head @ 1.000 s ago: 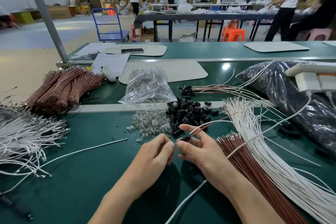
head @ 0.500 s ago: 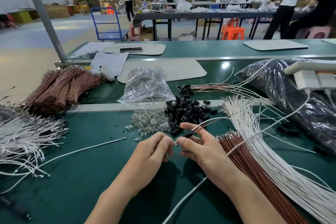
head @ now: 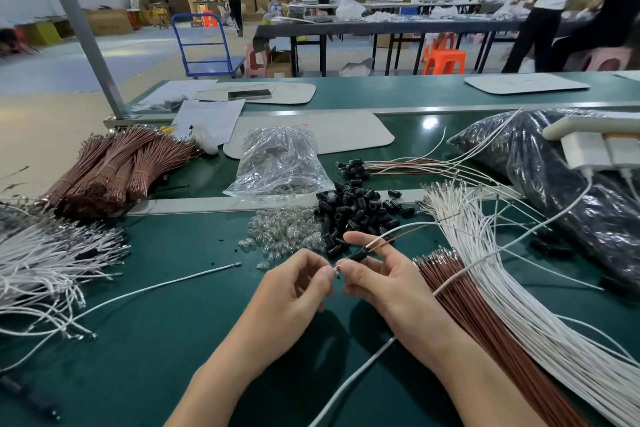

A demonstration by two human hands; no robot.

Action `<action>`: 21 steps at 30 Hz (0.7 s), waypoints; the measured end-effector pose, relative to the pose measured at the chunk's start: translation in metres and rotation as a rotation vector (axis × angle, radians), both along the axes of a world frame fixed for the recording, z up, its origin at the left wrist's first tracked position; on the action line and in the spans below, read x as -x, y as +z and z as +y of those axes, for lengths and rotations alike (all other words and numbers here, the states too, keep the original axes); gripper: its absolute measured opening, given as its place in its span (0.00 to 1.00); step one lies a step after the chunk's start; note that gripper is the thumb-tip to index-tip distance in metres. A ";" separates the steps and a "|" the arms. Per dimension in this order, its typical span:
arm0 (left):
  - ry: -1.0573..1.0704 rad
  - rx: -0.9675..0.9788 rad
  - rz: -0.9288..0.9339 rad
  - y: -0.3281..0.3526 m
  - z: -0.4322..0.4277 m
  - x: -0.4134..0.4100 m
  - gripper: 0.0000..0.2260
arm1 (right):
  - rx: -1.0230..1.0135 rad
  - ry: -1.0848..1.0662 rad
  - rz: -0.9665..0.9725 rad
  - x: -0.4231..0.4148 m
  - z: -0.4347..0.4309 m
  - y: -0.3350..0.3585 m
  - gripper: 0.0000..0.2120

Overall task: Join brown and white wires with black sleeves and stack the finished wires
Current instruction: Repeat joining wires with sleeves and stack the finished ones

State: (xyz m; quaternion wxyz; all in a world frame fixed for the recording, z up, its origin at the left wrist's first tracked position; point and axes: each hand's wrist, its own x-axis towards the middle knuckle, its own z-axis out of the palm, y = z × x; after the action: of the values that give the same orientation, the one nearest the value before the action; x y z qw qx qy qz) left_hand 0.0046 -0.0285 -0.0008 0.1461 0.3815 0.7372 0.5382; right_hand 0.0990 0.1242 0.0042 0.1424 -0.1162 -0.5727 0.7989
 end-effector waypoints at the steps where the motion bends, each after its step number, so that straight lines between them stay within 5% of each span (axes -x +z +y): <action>1: 0.000 0.000 -0.016 0.000 0.000 0.000 0.05 | 0.004 -0.002 0.003 0.000 0.000 0.000 0.18; 21: 0.009 -0.008 -0.007 0.001 0.002 -0.003 0.07 | -0.034 0.015 -0.016 -0.001 -0.002 0.000 0.21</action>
State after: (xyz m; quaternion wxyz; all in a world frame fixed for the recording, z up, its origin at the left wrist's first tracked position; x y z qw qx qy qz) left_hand 0.0080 -0.0267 0.0000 0.1444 0.3769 0.7363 0.5431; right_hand 0.0996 0.1221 0.0040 0.1338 -0.1158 -0.5880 0.7893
